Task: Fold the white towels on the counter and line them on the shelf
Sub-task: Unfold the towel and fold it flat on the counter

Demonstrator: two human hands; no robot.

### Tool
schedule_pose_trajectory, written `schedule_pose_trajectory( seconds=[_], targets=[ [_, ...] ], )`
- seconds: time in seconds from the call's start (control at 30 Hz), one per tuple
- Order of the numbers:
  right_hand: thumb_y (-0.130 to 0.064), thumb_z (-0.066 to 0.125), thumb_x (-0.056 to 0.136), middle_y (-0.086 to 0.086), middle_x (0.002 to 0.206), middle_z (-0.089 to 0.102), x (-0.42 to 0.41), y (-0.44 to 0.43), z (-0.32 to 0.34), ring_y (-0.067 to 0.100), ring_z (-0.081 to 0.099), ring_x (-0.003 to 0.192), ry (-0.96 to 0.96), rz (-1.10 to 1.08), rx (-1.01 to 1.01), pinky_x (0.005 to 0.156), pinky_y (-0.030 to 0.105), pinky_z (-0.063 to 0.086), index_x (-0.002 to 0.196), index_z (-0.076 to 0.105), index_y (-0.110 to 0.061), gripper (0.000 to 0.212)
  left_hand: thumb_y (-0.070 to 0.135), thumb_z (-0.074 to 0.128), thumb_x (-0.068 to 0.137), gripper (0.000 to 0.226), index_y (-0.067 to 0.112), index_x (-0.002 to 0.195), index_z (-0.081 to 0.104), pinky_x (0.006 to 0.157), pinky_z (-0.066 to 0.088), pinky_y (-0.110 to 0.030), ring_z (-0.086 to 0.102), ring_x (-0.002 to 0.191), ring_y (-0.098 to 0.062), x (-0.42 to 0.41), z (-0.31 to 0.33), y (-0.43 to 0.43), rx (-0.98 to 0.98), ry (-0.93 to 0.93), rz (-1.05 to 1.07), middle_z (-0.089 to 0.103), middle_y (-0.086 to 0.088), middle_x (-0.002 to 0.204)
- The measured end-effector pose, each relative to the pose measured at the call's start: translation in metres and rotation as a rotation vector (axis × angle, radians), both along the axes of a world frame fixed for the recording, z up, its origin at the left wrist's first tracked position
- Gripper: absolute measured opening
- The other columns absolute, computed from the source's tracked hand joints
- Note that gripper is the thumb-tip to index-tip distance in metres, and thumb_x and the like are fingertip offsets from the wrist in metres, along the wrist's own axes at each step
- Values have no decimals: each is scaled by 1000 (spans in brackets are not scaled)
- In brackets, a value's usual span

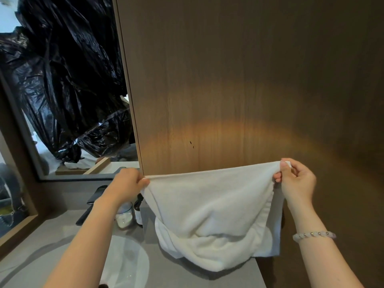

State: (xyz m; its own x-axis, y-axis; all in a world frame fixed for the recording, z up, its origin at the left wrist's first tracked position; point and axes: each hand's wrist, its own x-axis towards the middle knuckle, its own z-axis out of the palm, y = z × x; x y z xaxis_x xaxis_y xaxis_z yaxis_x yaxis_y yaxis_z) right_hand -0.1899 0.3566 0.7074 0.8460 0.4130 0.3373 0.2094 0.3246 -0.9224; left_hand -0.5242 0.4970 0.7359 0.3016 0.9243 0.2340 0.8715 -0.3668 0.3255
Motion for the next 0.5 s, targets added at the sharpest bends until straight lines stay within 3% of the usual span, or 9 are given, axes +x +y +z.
schedule_pose_trajectory(
  seconds=[0.07, 0.13, 0.17, 0.23, 0.3, 0.4, 0.5],
  targets=[
    [-13, 52, 95, 3, 69, 60, -2, 0, 6, 5, 57, 54, 47, -3, 28, 55, 16, 48, 104, 62, -14, 14, 25, 51, 95, 33, 4, 72, 62, 53, 34, -28, 49, 59, -19, 5, 22, -7, 158, -73, 22, 54, -7, 64],
    [-14, 51, 96, 2, 75, 61, -4, 2, 9, 9, 58, 61, 98, -11, 47, 61, 18, 47, 109, 61, -13, 17, 26, 50, 96, 30, 5, 84, 67, 56, 35, -30, 51, 64, -20, 12, 44, -18, 317, -131, 24, 58, -8, 70],
    [-14, 51, 96, 1, 76, 61, -4, 3, 11, 9, 58, 63, 115, -19, 48, 61, 18, 46, 110, 60, -13, 17, 29, 50, 96, 31, 6, 82, 67, 53, 33, -29, 47, 58, -17, 13, 55, -23, 309, -121, -17, 53, -5, 65],
    [-14, 50, 96, 1, 79, 61, -2, 2, 14, 8, 58, 66, 142, -49, 36, 60, 18, 45, 110, 60, -14, 17, 35, 53, 93, 38, 5, 71, 63, 51, 28, -24, 34, 49, -15, 7, 75, -29, 81, -26, -191, 41, -1, 55],
    [-15, 51, 96, 3, 87, 63, 2, 0, 15, 9, 59, 69, 167, -86, 25, 64, 21, 47, 109, 61, -14, 16, 36, 55, 91, 40, 10, 62, 62, 54, 32, -28, 33, 51, -17, -2, 89, -35, -135, -4, -328, 39, -2, 54],
    [-19, 54, 95, 1, 87, 64, 4, -3, 17, 14, 61, 73, 88, -85, -41, 71, 29, 53, 107, 63, -14, 16, 35, 50, 94, 35, 23, 64, 63, 49, 36, -22, 38, 44, -13, -3, 89, -40, -40, -178, -269, 47, -2, 56],
    [-19, 56, 94, -2, 94, 63, -1, -5, 22, 16, 59, 88, -56, -86, -90, 80, 32, 52, 105, 66, -14, 16, 34, 48, 96, 30, 23, 70, 59, 49, 31, -13, 43, 50, -3, 8, 79, -44, 18, -82, -277, 52, 7, 62]
  ],
)
